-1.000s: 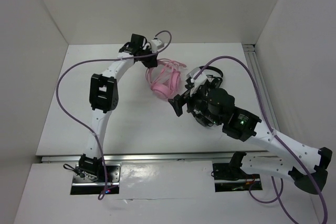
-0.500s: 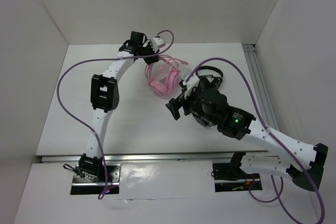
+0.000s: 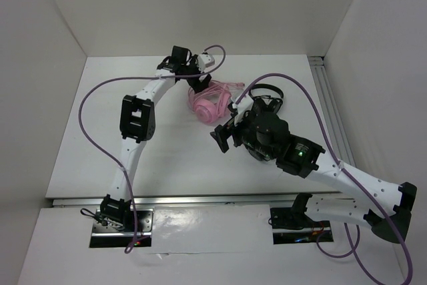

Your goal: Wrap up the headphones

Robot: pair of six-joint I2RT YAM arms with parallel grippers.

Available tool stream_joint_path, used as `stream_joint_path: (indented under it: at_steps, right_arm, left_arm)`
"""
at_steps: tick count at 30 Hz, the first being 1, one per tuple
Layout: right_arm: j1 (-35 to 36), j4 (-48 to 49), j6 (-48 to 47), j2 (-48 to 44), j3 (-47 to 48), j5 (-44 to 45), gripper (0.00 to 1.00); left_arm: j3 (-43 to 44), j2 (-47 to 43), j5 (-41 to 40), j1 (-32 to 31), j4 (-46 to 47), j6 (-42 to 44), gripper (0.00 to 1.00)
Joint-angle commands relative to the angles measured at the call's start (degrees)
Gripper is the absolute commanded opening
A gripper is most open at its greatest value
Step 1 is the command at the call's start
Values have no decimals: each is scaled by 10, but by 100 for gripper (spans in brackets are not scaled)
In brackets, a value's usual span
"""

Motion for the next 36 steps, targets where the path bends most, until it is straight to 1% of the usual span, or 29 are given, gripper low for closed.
stream_joint_path:
  at_steps: [1,5,8,9,12,13,15,17,18,19,20,21,22,23,24,25,26,27,28,29,30,31,32,33,35,36]
  right_arm:
    - [5,6,-5,-6,6,-5,97]
    - [5,6,-5,-12,6,-5,97]
    - [5,11,-5,-12,6,-5,97]
    - [5,11,-5,-12,6,-5,97]
    - [5,17,-5,-12,6,-5,98]
    - [5,17,-5,-12,6,-5,98]
    - [5,17,0,-12,12,-5,98]
    - [5,17,0,-12,25,5,98]
    - [5,11,0,-12,31,14,98]
    - [5,11,8,-12,39,25,100]
    - [10,-8,15,-12,60,50,100]
    - [10,-18,20,-12,72,60,100]
    - [10,-41,29,-19,100,96,100]
    - [10,-57,51,-26,116,114,100]
    - [10,-75,62,-32,132,129,100]
    - [10,-96,72,-38,149,146,100]
    - [10,-143,85,-46,189,180,100]
    - [10,-168,100,-46,211,195,100]
    - [10,-195,106,-46,233,210,100]
    - [10,-246,114,-46,276,239,100]
    - [10,-264,119,-46,292,249,100]
    - [10,-282,119,-53,307,256,100]
    - [10,-297,119,-61,320,265,100]
    - [10,-319,125,-61,338,265,100]
    - [5,-337,130,-83,352,260,100]
    - [5,-351,130,-89,360,255,100]
  left_arm:
    - [21,0,11,-13,26,-11,100]
    - [16,-21,4,-13,40,-33,100]
    - [-43,-77,-24,-13,94,-53,100]
    - [-78,-110,-49,-13,110,-53,100]
    - [-124,-148,-95,-13,161,-67,100]
    - [-129,-165,-131,-13,168,-72,100]
    - [-142,-181,-174,-13,191,-78,100]
    - [-177,-217,-251,-13,215,-88,100]
    - [-190,-233,-287,-13,232,-111,100]
    - [-199,-248,-359,-13,250,-128,100]
    - [-199,-262,-403,-13,250,-150,100]
    - [-189,-292,-446,-13,236,-211,100]
    - [-155,-309,-501,-13,169,-249,100]
    - [-133,-326,-508,-2,117,-289,100]
    - [-111,-372,-508,3,62,-374,100]
    - [-98,-402,-495,3,12,-410,100]
    - [-110,-439,-456,10,-48,-435,100]
    - [-133,-482,-436,10,-62,-461,100]
    - [-210,-581,-420,10,-62,-470,100]
    - [-256,-634,-412,-2,-62,-477,100]
    - [-299,-687,-412,-23,-51,-478,100]
    - [-336,-737,-412,-29,-45,-478,100]
    - [-403,-785,-412,-29,-45,-478,100]
    - [-431,-876,-403,-35,-54,-483,100]
    - [-501,-960,-403,-35,-92,-490,100]
    - [-519,-1037,-409,-35,-106,-490,100]
